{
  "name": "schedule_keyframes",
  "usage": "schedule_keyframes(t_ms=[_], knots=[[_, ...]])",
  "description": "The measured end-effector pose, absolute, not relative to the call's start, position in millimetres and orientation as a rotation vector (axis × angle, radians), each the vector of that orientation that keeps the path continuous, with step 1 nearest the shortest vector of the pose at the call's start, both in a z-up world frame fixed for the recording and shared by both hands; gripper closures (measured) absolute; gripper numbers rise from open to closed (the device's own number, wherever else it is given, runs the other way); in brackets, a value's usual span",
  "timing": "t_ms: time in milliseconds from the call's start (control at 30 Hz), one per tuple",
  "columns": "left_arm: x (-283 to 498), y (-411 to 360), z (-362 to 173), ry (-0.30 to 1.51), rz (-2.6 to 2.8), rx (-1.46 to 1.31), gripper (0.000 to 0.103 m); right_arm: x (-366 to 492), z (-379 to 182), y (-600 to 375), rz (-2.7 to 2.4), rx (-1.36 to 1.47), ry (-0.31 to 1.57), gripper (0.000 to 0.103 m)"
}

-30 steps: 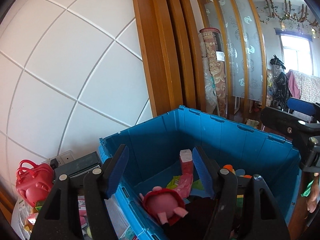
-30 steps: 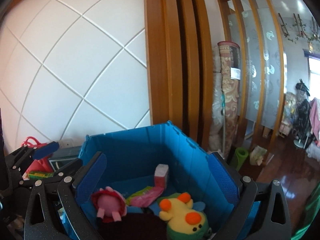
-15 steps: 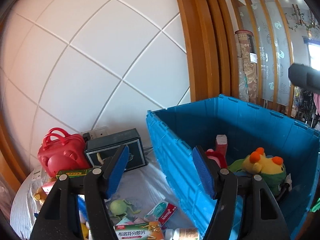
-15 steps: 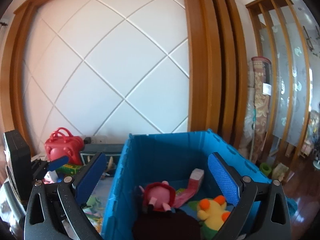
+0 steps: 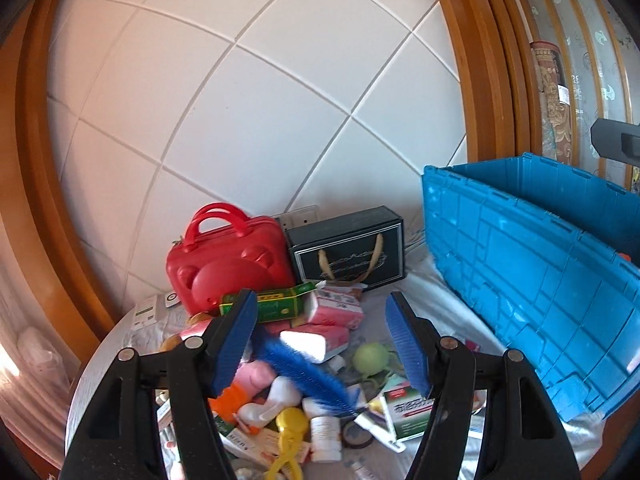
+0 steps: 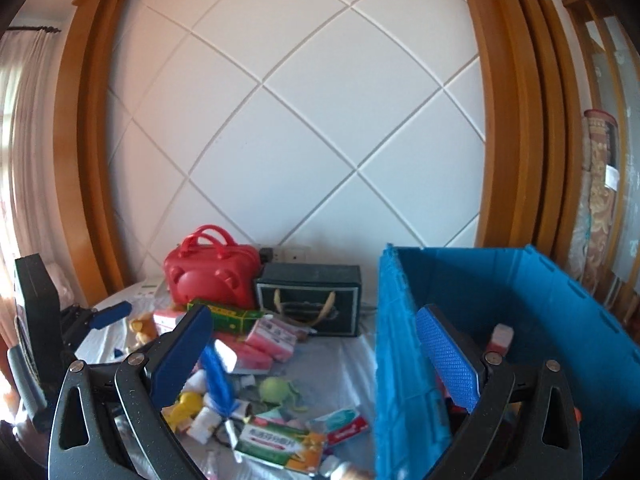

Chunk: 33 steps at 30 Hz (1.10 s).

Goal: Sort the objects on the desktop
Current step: 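Move both grippers back over the pile of objects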

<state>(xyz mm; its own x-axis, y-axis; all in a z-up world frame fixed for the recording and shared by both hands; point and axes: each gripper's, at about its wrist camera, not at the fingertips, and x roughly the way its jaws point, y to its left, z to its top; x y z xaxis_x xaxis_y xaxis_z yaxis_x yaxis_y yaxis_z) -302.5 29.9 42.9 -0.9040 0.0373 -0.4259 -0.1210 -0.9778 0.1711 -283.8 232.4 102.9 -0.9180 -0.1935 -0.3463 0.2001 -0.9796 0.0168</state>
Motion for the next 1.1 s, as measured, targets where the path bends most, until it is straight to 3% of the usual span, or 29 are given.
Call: schedule_keyframes(t_ms=[467, 800, 1100], knots=[[-327, -107, -12, 0.287, 3.011, -0.865, 0.037, -329, 12, 144, -2.758, 0.812, 0.076, 0.000], [-381, -138, -70, 0.174, 2.960, -1.055, 0.037, -388, -6, 128, -2.716, 0.846, 0.163, 0.000], [-432, -143, -134, 0.214, 2.821, -1.293, 0.037, -451, -47, 106, -2.642, 0.953, 0.168, 0.000]])
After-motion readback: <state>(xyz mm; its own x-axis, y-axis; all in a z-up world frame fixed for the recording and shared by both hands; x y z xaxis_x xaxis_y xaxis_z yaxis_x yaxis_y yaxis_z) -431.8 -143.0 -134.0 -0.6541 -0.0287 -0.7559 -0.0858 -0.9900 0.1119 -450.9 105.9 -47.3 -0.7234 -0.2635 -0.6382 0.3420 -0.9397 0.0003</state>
